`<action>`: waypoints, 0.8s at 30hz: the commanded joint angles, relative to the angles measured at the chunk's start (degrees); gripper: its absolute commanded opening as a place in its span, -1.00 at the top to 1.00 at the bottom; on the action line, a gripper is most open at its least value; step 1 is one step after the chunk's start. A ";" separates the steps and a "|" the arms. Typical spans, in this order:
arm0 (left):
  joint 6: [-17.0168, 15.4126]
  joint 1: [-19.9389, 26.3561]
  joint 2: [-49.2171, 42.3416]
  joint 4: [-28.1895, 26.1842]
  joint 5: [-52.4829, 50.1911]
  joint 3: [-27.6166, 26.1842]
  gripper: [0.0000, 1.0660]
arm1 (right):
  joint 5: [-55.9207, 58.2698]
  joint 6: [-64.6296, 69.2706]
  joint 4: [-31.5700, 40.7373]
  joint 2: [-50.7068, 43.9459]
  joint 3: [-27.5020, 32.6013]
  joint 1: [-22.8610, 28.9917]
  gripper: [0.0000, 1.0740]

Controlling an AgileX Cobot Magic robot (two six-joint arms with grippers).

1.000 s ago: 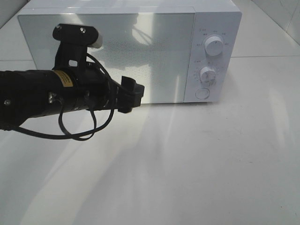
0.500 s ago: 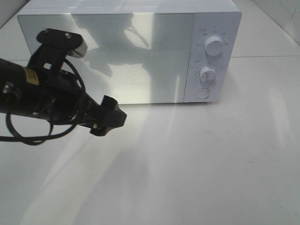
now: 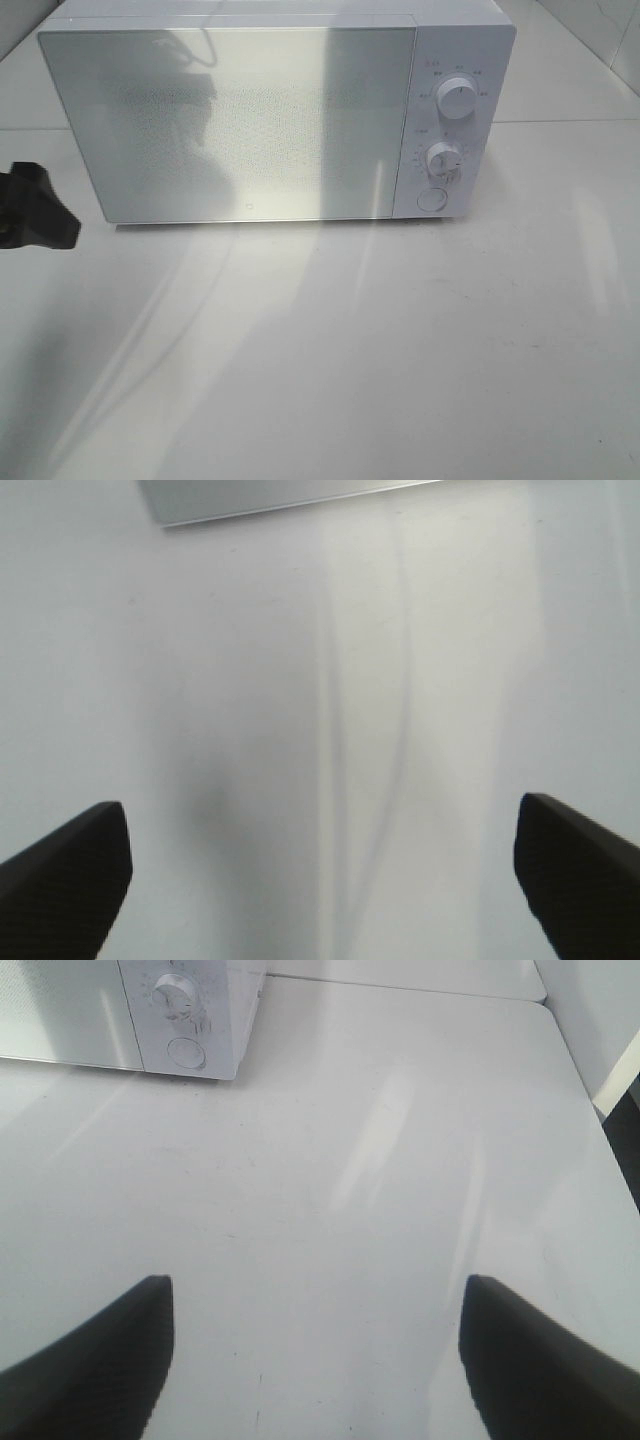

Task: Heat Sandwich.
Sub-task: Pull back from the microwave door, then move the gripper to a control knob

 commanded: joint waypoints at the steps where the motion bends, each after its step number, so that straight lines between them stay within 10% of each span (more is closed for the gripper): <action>1: -0.34 4.58 -2.75 1.49 5.04 0.23 -0.86 | -0.40 0.34 -0.06 -1.55 0.06 -0.40 -0.42; 12: -0.57 17.19 -12.72 4.41 17.93 0.23 -0.86 | -0.40 0.34 -0.06 -1.55 0.06 -0.40 -0.42; 24: -0.57 17.19 -29.85 5.10 21.49 4.07 -0.86 | -0.40 0.34 -0.06 -1.55 0.06 -0.40 -0.42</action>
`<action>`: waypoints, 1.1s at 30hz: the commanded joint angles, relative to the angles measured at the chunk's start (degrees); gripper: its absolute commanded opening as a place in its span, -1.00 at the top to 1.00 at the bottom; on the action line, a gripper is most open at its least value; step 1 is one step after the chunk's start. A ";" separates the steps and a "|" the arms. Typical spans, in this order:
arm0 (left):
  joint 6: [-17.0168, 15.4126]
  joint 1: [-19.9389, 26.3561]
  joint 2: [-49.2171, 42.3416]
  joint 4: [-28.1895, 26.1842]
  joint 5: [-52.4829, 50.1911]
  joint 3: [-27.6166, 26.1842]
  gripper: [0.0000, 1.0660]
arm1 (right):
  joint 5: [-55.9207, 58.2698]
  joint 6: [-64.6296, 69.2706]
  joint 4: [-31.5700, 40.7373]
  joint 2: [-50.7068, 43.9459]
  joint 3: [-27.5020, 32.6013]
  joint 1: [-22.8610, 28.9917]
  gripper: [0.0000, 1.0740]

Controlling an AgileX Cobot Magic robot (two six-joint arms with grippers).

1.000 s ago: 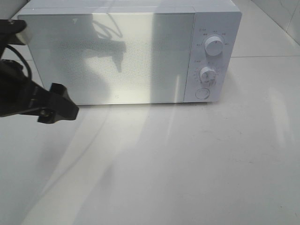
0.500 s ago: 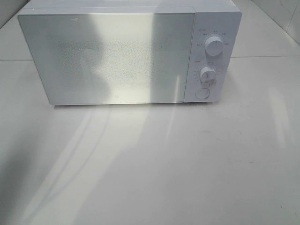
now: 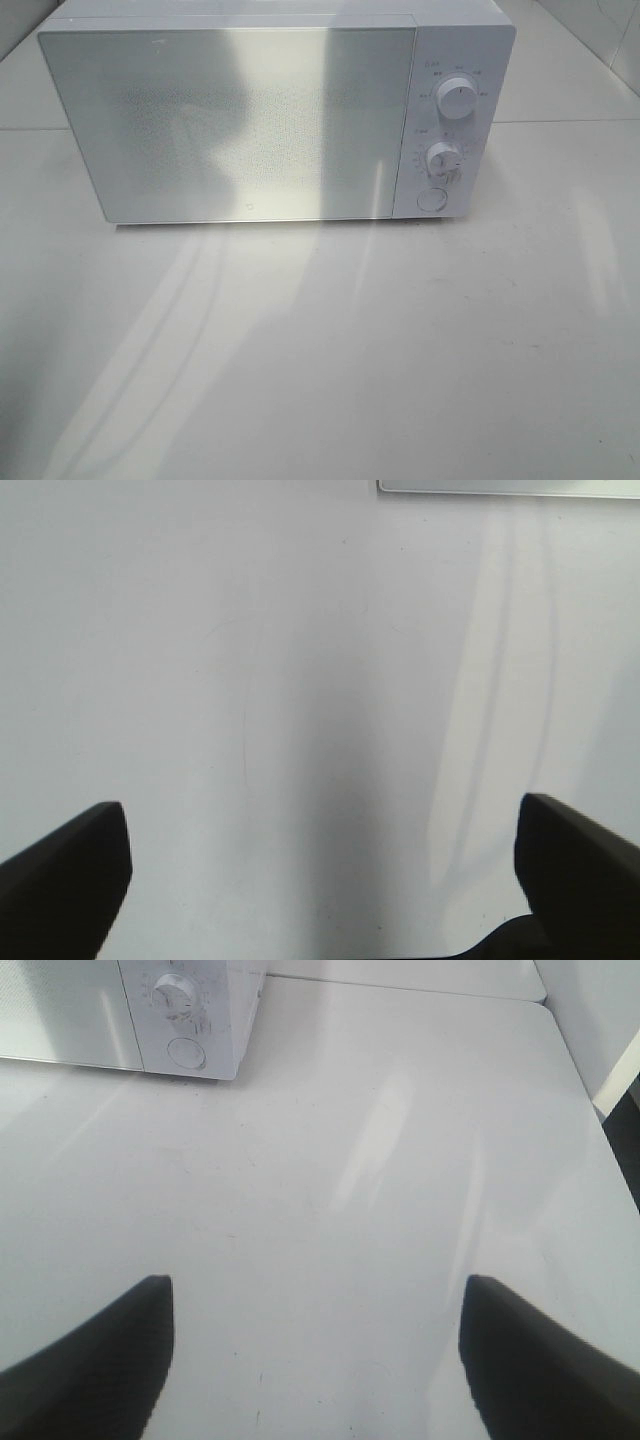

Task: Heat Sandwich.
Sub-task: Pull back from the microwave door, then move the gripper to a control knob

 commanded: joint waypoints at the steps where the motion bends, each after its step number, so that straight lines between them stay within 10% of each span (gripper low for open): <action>1: -0.29 0.06 -7.51 0.34 0.86 4.70 -0.86 | -0.40 0.34 -0.06 -1.55 0.06 -0.40 -0.42; 33: 1.26 0.06 -40.62 -2.69 1.66 13.58 -0.86 | -0.40 0.34 -0.06 -1.55 0.06 -0.40 -0.42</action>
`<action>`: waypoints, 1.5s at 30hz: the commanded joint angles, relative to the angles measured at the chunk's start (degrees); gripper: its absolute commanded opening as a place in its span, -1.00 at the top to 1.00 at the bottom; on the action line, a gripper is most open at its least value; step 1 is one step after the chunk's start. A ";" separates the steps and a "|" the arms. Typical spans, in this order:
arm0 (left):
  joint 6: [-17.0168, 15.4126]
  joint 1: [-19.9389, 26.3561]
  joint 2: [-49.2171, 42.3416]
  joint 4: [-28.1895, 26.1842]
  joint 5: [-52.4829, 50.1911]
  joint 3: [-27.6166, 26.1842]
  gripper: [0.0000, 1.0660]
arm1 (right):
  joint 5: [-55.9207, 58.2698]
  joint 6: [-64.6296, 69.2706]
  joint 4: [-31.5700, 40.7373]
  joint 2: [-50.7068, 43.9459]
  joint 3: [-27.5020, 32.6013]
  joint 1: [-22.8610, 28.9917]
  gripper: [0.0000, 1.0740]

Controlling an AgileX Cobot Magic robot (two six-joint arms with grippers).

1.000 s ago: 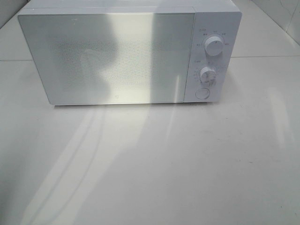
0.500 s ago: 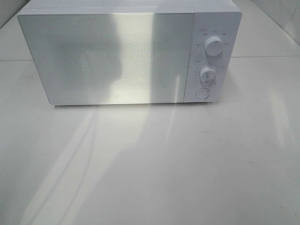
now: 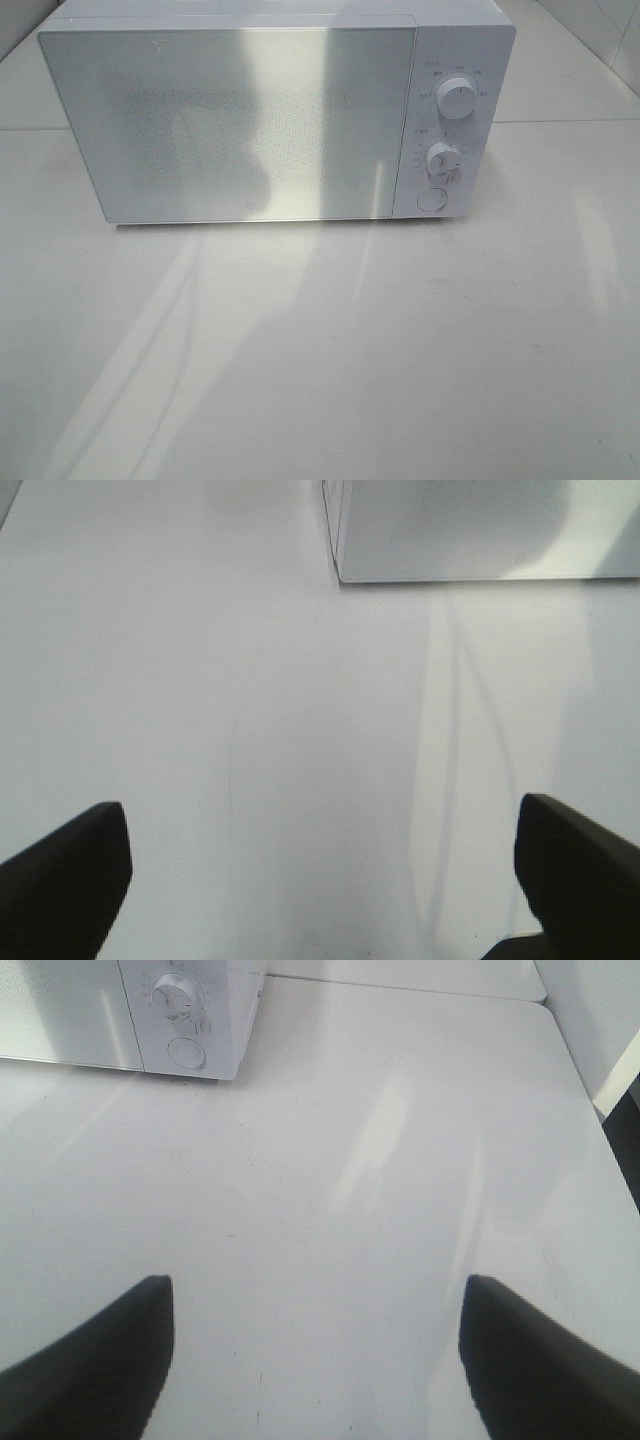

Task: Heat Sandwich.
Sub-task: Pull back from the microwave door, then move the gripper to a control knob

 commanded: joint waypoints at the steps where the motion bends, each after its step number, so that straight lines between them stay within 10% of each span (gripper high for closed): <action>1: -0.52 0.06 -4.58 -0.63 -0.52 0.06 -0.86 | -0.40 0.34 -0.06 -1.55 0.06 -0.40 -0.42; 45: -0.52 0.06 -8.82 -0.63 -0.52 0.17 -0.86 | -0.40 0.00 0.06 -1.55 0.06 -0.40 -0.42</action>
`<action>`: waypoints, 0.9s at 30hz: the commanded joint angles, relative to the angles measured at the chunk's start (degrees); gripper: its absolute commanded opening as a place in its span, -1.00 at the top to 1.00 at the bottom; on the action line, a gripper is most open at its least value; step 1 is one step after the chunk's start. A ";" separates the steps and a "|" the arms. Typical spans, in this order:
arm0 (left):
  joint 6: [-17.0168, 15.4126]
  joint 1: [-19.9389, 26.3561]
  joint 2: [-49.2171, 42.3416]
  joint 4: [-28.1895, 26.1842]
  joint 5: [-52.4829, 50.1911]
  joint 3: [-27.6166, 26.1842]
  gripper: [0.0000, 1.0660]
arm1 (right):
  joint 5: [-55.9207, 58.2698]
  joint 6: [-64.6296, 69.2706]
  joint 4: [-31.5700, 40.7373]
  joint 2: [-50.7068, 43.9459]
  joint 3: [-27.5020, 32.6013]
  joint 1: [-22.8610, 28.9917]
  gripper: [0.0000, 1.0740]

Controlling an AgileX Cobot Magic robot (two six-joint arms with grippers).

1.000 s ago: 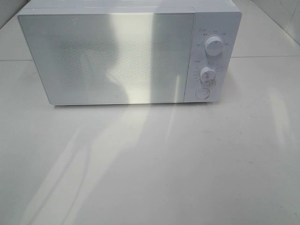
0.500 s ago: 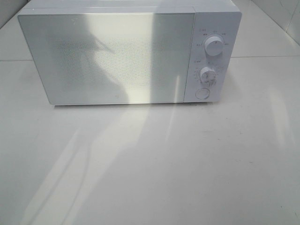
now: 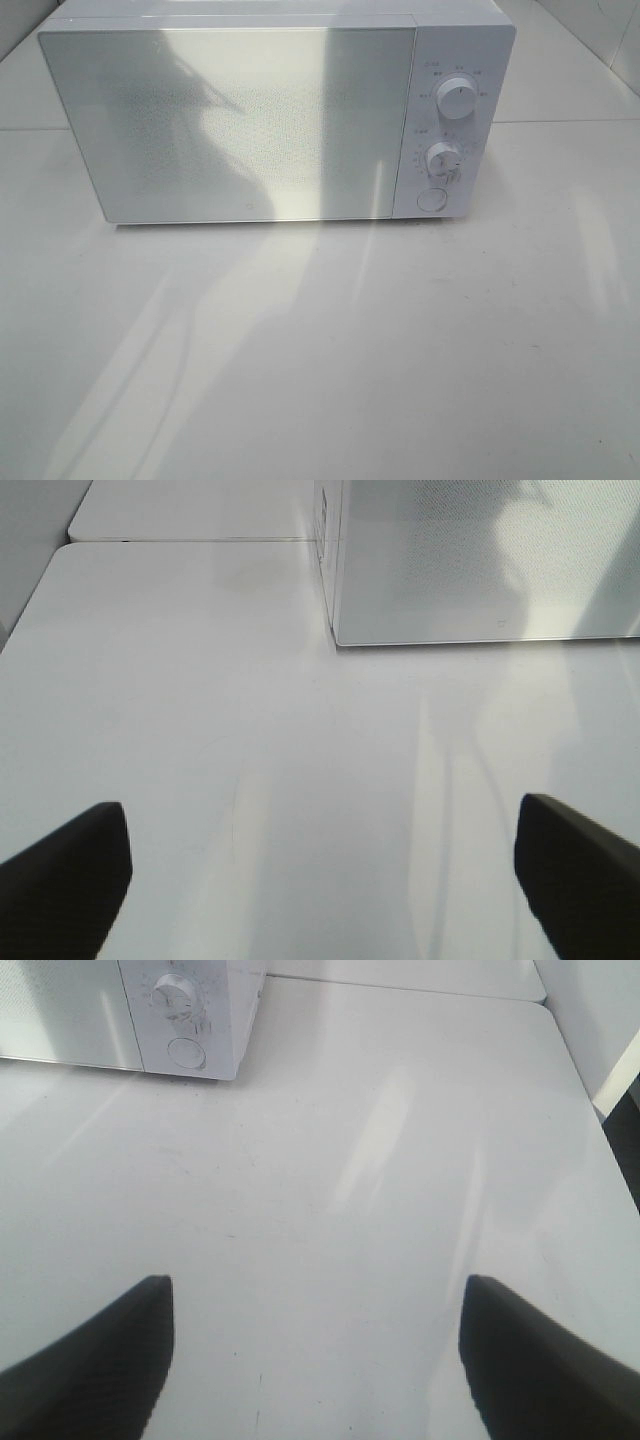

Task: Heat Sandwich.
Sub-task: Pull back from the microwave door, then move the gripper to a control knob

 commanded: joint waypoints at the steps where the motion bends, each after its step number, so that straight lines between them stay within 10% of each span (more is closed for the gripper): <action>1: -0.46 0.06 -1.60 -0.52 -0.52 0.17 -0.86 | -0.40 0.00 0.06 -1.55 0.06 -0.40 -0.42; 27: -0.46 0.06 -1.60 -0.52 -0.52 0.17 -0.86 | -16.90 3.21 0.40 13.01 -3.09 -0.40 -0.42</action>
